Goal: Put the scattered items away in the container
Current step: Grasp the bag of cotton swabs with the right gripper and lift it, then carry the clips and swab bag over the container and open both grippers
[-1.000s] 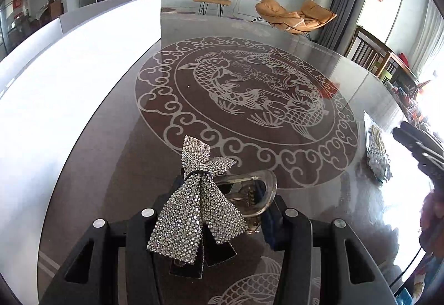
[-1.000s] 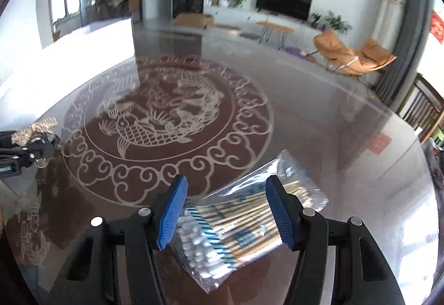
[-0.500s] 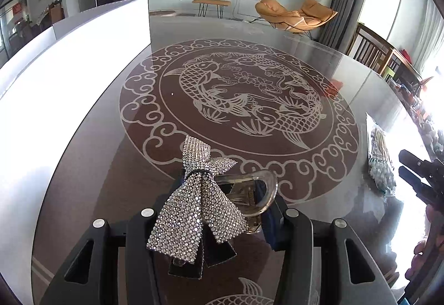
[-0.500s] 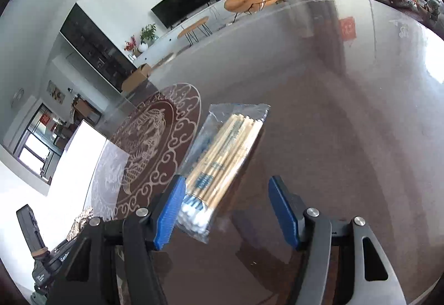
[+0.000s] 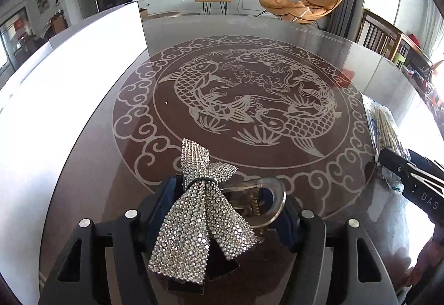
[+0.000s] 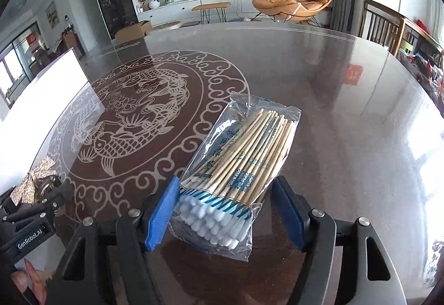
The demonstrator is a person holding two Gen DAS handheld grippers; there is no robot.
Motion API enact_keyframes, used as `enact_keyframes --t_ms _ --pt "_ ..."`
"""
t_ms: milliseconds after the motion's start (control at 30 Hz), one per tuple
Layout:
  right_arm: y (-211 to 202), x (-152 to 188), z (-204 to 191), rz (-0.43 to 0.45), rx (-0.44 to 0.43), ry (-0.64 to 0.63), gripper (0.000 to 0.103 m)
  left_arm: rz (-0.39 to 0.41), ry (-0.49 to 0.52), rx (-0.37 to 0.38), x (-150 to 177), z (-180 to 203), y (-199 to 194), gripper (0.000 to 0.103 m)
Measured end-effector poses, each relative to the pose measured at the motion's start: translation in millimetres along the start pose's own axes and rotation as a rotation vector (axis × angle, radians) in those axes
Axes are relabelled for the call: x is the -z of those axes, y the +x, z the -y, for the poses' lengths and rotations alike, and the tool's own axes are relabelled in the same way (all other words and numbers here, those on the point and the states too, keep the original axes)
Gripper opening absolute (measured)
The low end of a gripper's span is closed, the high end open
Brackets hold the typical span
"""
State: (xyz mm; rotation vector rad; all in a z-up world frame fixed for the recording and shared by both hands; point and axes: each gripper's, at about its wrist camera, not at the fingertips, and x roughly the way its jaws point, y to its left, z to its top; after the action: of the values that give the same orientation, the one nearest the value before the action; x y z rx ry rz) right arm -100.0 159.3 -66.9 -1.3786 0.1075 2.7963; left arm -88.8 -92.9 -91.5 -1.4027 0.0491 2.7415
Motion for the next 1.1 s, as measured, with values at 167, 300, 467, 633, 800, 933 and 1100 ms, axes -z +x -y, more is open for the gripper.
enact_keyframes --t_ms 167,300,467,633,800,933,1100 --pt "-28 27 35 0.004 -0.114 0.001 0.046 0.026 -0.012 0.027 9 -6 -20 0.048" --pt "-58 47 41 0.069 -0.116 -0.035 0.046 0.036 -0.03 0.073 14 -5 -40 0.048" --pt "-80 57 41 0.095 -0.14 -0.032 0.046 0.057 -0.053 0.115 24 -9 -63 0.048" --pt "-102 72 34 0.101 -0.184 -0.047 0.046 0.082 -0.067 0.126 36 -19 -82 0.048" --pt "-100 84 12 0.076 -0.235 -0.07 0.046 0.066 -0.076 0.129 42 -21 -83 0.048" --pt "-106 79 -18 0.102 -0.27 -0.141 0.046 0.098 -0.092 0.14 31 -29 -102 0.048" --pt "-119 44 -68 0.165 -0.367 -0.224 0.046 0.181 -0.162 0.117 -1 -77 -141 0.048"
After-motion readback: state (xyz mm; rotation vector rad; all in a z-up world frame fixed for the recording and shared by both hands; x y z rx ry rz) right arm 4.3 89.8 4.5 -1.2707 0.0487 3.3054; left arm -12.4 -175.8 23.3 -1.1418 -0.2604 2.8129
